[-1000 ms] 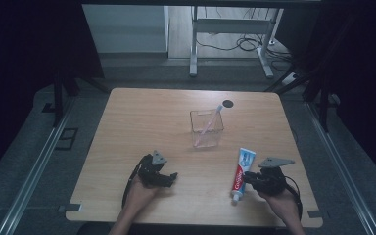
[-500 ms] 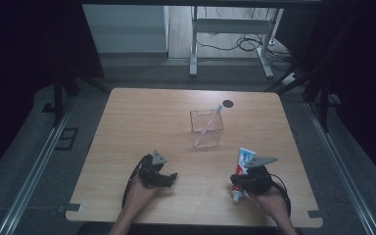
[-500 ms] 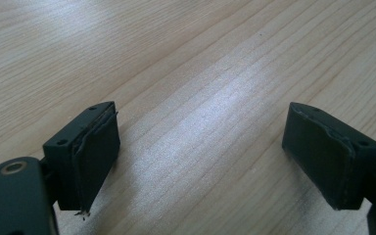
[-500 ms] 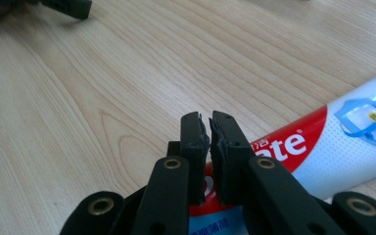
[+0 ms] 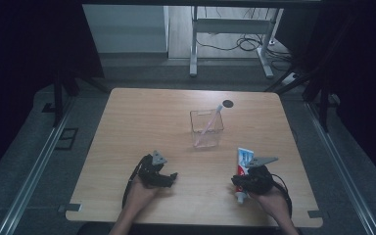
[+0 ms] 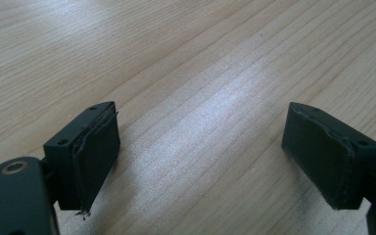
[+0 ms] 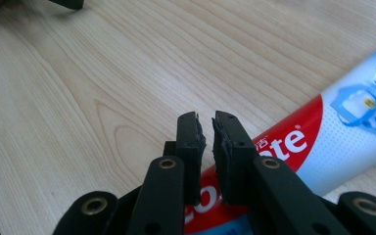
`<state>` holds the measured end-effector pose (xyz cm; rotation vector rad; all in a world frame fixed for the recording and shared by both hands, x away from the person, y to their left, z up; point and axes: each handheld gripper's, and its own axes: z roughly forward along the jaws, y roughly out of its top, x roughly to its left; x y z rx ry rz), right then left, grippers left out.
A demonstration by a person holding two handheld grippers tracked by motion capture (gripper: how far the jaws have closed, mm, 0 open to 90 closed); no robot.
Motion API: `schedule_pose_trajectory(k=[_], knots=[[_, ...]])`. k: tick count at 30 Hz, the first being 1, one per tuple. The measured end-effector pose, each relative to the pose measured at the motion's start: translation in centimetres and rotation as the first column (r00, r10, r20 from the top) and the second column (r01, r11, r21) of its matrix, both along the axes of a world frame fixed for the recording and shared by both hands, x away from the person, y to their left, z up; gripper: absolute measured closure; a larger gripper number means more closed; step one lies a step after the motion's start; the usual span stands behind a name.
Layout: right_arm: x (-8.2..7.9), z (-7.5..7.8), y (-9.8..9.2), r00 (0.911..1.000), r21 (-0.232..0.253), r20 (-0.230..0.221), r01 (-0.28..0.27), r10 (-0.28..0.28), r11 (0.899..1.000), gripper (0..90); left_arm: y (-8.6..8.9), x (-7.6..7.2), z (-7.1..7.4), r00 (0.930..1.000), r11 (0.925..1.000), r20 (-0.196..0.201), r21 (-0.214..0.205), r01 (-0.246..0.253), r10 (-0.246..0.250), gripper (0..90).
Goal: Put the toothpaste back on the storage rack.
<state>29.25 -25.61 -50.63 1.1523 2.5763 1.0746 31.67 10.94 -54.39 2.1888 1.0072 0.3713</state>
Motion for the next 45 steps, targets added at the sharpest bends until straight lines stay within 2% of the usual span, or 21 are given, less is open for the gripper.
schedule_pose_trajectory(k=[8,12,14,18,27,39,45], knots=[[-0.3,-0.4,-0.8,0.9996,-0.025,-0.024,0.017,-0.018,1.0,77.7,0.0,0.0,0.0,1.0,1.0,0.0,0.0,0.0,0.0,14.4],[-0.7,-0.9,-1.7,0.9991,-0.035,-0.019,0.038,-0.039,0.999,77.9,0.0,0.0,0.0,1.0,1.0,0.0,0.0,0.0,0.0,14.4],[-0.9,-0.8,-2.4,0.9985,-0.014,-0.016,0.053,-0.053,0.999,77.9,0.0,0.0,0.0,1.0,1.0,0.0,0.0,0.0,0.0,14.3],[-1.3,-0.5,-3.4,0.9973,-0.023,0.0,0.073,-0.073,0.997,77.1,0.0,0.0,0.0,1.0,1.0,0.0,0.0,0.0,0.0,14.4],[-1.5,-0.4,-4.1,0.9966,-0.014,-0.005,0.082,-0.083,0.996,75.7,0.0,0.0,0.0,1.0,1.0,0.0,0.0,0.0,0.0,14.4],[-1.5,1.2,-4.9,0.9951,-0.01,-0.001,0.098,-0.098,0.995,71.3,0.0,0.0,0.0,1.0,1.0,0.0,0.0,0.0,0.0,14.4],[-1.5,2.0,-5.7,0.9936,-0.036,0.007,0.113,-0.113,0.993,66.1,0.0,0.0,0.0,1.0,1.0,0.0,0.0,0.0,0.0,14.4]])
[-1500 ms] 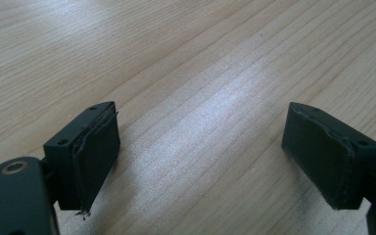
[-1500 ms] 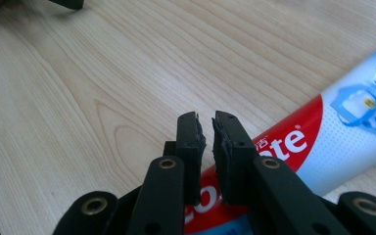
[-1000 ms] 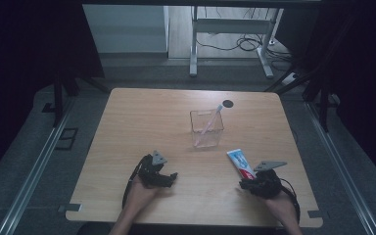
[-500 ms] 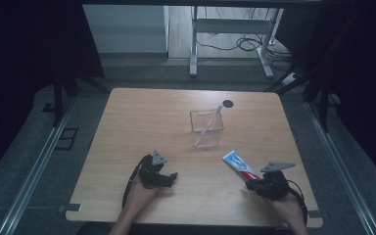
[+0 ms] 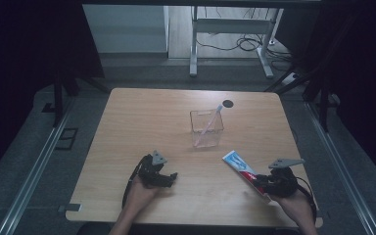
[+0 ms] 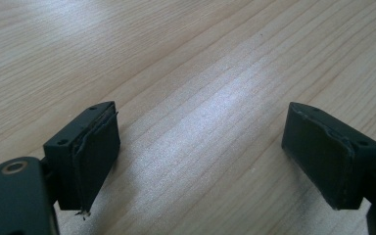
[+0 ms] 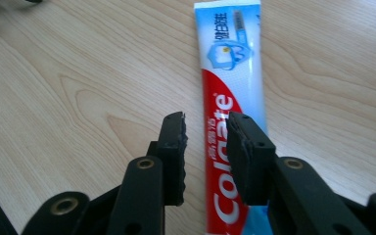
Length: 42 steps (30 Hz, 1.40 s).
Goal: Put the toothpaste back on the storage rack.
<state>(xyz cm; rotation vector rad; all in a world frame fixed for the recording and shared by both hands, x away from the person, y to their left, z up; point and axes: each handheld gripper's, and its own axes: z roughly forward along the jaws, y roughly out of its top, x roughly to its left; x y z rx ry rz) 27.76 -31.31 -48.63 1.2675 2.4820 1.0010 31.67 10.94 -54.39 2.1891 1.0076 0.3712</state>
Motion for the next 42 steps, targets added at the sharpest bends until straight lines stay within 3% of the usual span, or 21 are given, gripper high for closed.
schedule_pose_trajectory(k=[10,16,27,42], knots=[[0.5,0.4,-0.4,0.9997,-0.073,-0.024,0.002,-0.003,0.997,54.3,0.0,0.0,0.0,1.0,1.0,-0.001,0.001,0.001,-0.001,14.4],[1.2,-0.1,-0.1,0.9981,-0.104,-0.061,-0.008,0.002,0.995,50.4,0.0,0.0,0.0,1.0,1.0,0.0,0.0,0.0,0.0,14.4],[2.7,-0.4,0.8,0.9926,-0.175,-0.12,-0.039,0.018,0.984,48.5,0.0,0.0,0.0,1.0,1.0,0.0,0.0,0.0,0.0,14.4],[4.6,-1.4,2.4,0.9763,-0.246,-0.216,-0.072,0.018,0.967,48.2,0.0,0.0,0.0,1.0,1.0,-0.001,0.001,0.0,0.0,14.4]])
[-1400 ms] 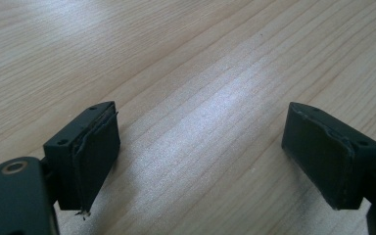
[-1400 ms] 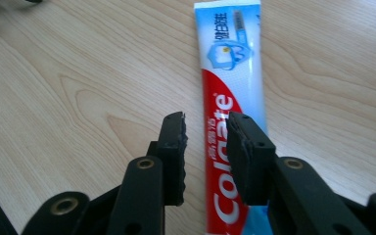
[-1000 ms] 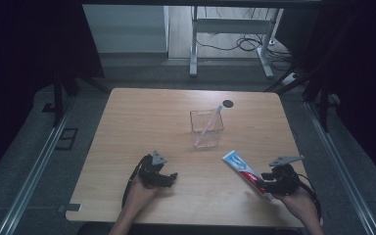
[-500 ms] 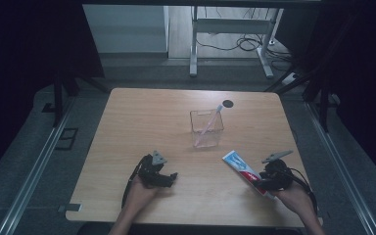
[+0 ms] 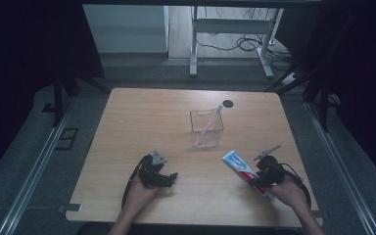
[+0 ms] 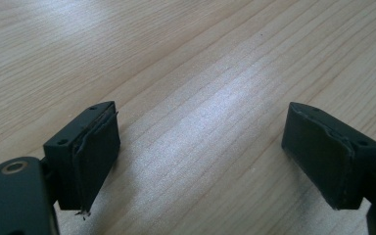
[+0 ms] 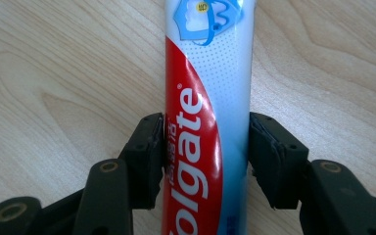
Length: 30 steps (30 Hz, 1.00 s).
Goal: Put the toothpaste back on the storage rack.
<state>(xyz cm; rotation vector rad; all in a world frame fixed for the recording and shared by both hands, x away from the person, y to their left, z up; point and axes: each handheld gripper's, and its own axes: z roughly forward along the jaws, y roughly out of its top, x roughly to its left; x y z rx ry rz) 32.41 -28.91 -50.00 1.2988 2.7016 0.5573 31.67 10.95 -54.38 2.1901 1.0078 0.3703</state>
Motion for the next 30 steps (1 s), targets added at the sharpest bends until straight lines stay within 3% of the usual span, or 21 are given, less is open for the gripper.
schedule_pose_trajectory(k=[8,11,13,16,30], knots=[[1.0,-0.1,0.8,0.9976,-0.053,-0.069,-0.003,-0.001,0.999,48.6,0.0,0.0,0.0,1.0,1.0,-0.001,0.001,0.0,0.0,14.4],[1.4,0.0,1.1,0.9957,-0.069,-0.092,-0.007,0.001,0.998,54.0,0.0,0.0,0.0,1.0,1.0,-0.001,0.001,0.0,0.0,14.4],[1.4,0.2,1.1,0.996,-0.079,-0.089,-0.003,-0.004,0.997,62.5,0.0,0.0,0.0,1.0,1.0,-0.001,0.0,0.0,0.0,14.4],[1.3,0.6,1.2,0.9967,-0.082,-0.082,-0.004,-0.003,0.997,67.7,0.0,0.0,0.0,1.0,1.0,-0.001,0.0,-0.001,0.001,14.4],[1.0,0.7,0.3,0.999,-0.056,-0.045,-0.005,0.002,0.998,70.0,0.0,0.0,0.0,1.0,1.0,-0.001,0.001,0.0,0.0,14.3]])
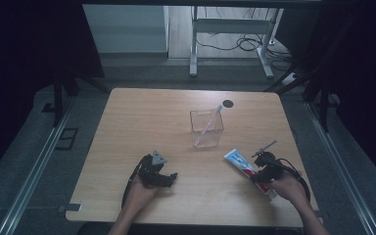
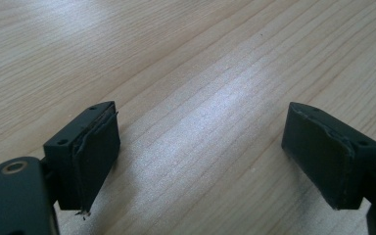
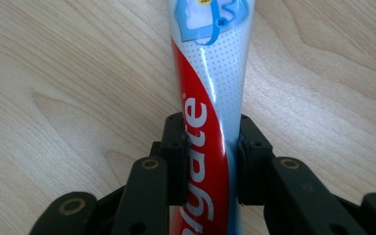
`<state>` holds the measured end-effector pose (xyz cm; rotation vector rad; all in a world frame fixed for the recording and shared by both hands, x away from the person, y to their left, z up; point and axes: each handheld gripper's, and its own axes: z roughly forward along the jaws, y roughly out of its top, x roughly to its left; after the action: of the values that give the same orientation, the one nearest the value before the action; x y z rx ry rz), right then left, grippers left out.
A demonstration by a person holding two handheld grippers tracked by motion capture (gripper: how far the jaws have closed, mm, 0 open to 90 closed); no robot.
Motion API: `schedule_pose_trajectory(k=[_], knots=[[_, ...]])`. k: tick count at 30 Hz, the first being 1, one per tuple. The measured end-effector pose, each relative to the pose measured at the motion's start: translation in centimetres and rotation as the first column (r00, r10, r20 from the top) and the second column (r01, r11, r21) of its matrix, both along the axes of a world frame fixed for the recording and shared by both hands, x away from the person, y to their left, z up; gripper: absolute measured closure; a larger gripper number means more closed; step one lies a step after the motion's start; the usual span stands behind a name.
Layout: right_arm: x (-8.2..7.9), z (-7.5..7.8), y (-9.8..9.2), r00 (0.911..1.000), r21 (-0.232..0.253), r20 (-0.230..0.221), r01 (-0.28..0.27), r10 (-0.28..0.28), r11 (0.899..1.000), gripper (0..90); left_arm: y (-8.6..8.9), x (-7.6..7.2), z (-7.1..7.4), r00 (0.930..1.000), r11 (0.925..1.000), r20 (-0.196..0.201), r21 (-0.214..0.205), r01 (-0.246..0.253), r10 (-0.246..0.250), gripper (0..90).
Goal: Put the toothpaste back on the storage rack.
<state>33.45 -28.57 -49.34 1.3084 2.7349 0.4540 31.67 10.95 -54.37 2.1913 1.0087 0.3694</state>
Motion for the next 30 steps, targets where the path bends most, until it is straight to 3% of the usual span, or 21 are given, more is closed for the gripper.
schedule_pose_trajectory(k=[16,23,30], knots=[[0.3,2.7,-0.5,0.9983,0.083,0.055,0.016,-0.02,0.996,70.6,0.0,0.0,0.0,1.0,1.0,-0.001,0.003,0.002,-0.002,14.3],[0.5,4.5,-0.5,0.9951,0.142,0.095,0.014,-0.028,0.99,70.6,0.0,0.0,0.0,1.0,1.0,0.002,0.005,0.005,-0.005,14.3],[0.7,5.6,-0.2,0.9925,0.17,0.119,0.007,-0.028,0.985,70.6,0.0,0.0,0.0,1.0,1.0,0.001,0.005,0.004,-0.004,14.3]])
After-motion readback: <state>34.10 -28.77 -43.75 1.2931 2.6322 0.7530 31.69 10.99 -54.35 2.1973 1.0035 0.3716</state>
